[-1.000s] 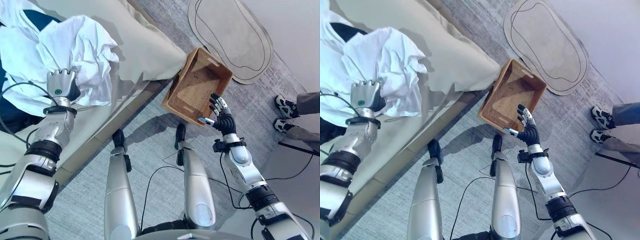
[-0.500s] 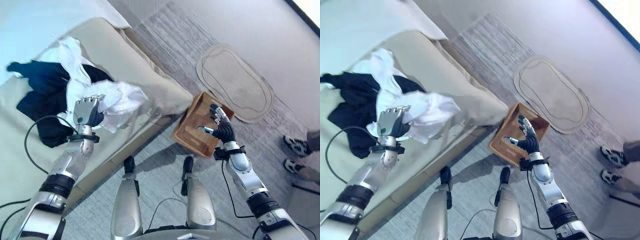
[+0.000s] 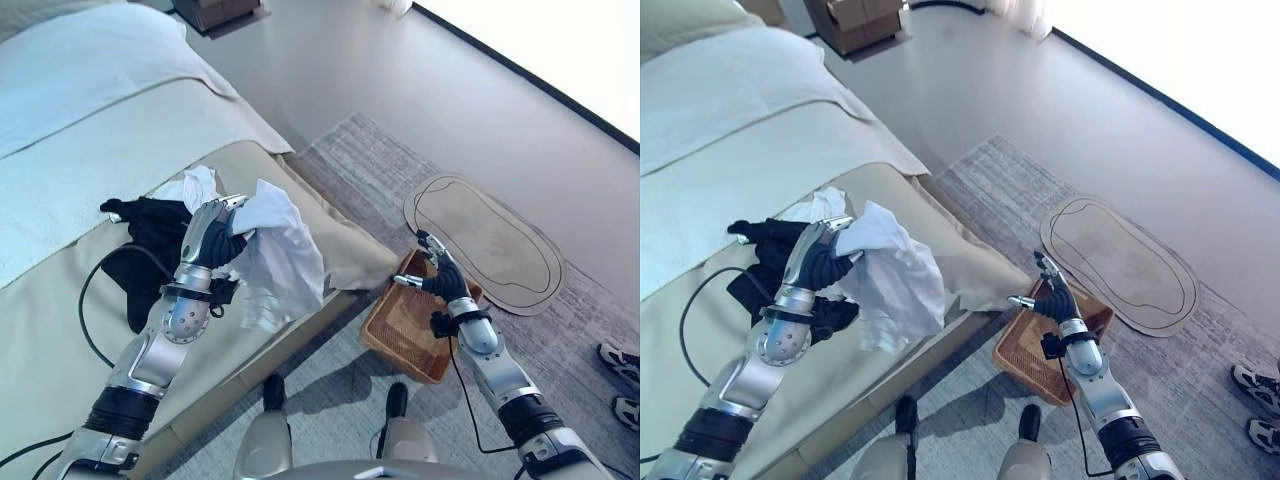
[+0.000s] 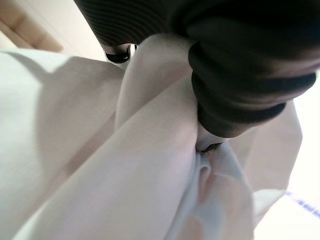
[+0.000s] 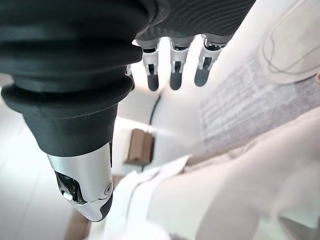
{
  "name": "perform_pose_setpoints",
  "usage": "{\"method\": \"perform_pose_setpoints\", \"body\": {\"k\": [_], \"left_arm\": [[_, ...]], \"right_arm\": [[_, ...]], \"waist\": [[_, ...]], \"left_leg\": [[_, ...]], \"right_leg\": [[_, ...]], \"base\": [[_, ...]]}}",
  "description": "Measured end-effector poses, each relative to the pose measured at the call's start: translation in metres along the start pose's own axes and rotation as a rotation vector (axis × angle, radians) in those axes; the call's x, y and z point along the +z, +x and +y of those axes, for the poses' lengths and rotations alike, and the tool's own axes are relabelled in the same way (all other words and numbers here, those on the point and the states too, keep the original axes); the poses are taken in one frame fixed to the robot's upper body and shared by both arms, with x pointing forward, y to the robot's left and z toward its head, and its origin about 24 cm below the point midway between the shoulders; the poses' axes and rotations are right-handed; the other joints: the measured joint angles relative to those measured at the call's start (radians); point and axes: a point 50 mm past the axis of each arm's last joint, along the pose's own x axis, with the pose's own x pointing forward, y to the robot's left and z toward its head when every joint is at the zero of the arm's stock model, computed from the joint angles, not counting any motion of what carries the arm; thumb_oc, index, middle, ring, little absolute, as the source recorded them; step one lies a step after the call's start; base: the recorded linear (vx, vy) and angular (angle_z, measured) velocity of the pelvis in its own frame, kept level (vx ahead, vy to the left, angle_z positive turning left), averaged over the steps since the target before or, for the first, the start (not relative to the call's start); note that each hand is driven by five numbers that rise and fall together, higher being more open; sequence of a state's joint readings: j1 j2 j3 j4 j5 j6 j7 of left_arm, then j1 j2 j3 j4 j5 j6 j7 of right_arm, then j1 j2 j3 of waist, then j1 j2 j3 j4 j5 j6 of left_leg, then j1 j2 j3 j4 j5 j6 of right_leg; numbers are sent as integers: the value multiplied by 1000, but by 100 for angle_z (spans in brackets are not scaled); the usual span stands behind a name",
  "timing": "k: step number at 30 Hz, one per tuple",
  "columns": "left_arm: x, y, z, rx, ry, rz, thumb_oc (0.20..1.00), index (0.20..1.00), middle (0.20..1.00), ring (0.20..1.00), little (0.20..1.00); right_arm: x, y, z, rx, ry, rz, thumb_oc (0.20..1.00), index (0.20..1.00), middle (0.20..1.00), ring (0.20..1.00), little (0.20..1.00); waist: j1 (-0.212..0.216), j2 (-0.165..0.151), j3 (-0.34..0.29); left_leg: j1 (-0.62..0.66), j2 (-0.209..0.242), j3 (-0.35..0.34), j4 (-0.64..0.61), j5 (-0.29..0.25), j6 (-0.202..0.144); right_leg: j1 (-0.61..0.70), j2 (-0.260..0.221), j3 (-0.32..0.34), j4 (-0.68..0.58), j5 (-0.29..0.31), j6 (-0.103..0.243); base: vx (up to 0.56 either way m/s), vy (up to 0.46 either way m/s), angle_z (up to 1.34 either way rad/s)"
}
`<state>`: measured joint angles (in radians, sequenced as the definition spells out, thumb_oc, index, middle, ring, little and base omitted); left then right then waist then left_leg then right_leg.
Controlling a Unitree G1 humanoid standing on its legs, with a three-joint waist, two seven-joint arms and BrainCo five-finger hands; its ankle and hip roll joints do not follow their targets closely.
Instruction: Pick up clothes into the bucket
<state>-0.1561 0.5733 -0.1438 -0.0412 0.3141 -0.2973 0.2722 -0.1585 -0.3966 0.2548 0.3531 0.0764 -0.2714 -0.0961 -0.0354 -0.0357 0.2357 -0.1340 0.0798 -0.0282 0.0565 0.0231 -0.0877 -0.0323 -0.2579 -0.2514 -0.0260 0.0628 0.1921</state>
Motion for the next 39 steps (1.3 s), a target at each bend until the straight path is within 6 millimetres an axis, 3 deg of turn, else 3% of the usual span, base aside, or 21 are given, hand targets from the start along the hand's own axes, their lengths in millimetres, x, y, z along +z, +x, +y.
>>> {"method": "perform_pose_setpoints", "body": {"k": [5,12,17,27,34,35,36,37,39], "left_arm": [[13,5,1,-13,-185,-27,200,200,200,200,200],[21,3,-22,-190,-383,-33,200,200,200,200,200],[32,0,-40,-314,-453,-69,200,200,200,200,200],[47,0,-47,-337,-566,-112,200,200,200,200,200],[57,0,-51,-360,-597,-146,200,200,200,200,200],[57,0,-51,-365,-598,-148,200,200,200,200,200],[58,-1,-52,-375,-600,-149,200,200,200,200,200],[58,-1,-53,-384,-600,-153,200,200,200,200,200],[59,-2,-53,-389,-600,-155,200,200,200,200,200]], "right_arm": [[12,1,8,116,-39,-46,1000,1000,1000,1000,1000],[31,10,31,320,-69,-119,1000,1000,1000,1000,1000],[40,16,57,419,105,-130,1000,1000,1000,1000,1000],[50,21,75,456,249,-139,1000,1000,1000,1000,1000],[56,18,99,563,374,-128,1000,1000,1000,1000,1000],[56,17,101,580,369,-128,824,824,824,824,824],[57,16,105,607,363,-128,285,285,285,285,285],[58,15,107,633,353,-132,200,200,200,200,200],[59,15,108,649,352,-132,200,200,200,200,200]], "waist": [[-1,7,-19],[0,10,-45],[1,17,-73],[1,17,-93],[3,17,-101],[3,17,-102],[4,18,-110],[5,17,-113],[8,16,-118]], "left_leg": [[24,9,-1,-15,3,-4],[68,8,0,-33,3,-4],[87,9,2,-43,4,-5],[89,8,2,-46,6,-4],[97,8,1,-46,6,-4],[99,8,1,-47,6,-4],[100,8,1,-49,6,-4],[100,8,1,-50,6,-4],[100,8,1,-50,6,-4]], "right_leg": [[28,11,-5,-17,1,-1],[68,11,-5,-31,1,-1],[82,11,-5,-34,1,-1],[84,11,-5,-35,1,-1],[96,11,-6,-41,1,-1],[98,11,-6,-41,1,-1],[98,12,-6,-42,1,-1],[99,12,-6,-45,1,-1],[100,12,-7,-47,1,-1]], "base": [[69,-31,0],[59,-21,0],[27,-9,-1],[13,-8,0],[0,0,0],[0,0,0],[0,0,0],[0,0,0],[0,0,0]]}}
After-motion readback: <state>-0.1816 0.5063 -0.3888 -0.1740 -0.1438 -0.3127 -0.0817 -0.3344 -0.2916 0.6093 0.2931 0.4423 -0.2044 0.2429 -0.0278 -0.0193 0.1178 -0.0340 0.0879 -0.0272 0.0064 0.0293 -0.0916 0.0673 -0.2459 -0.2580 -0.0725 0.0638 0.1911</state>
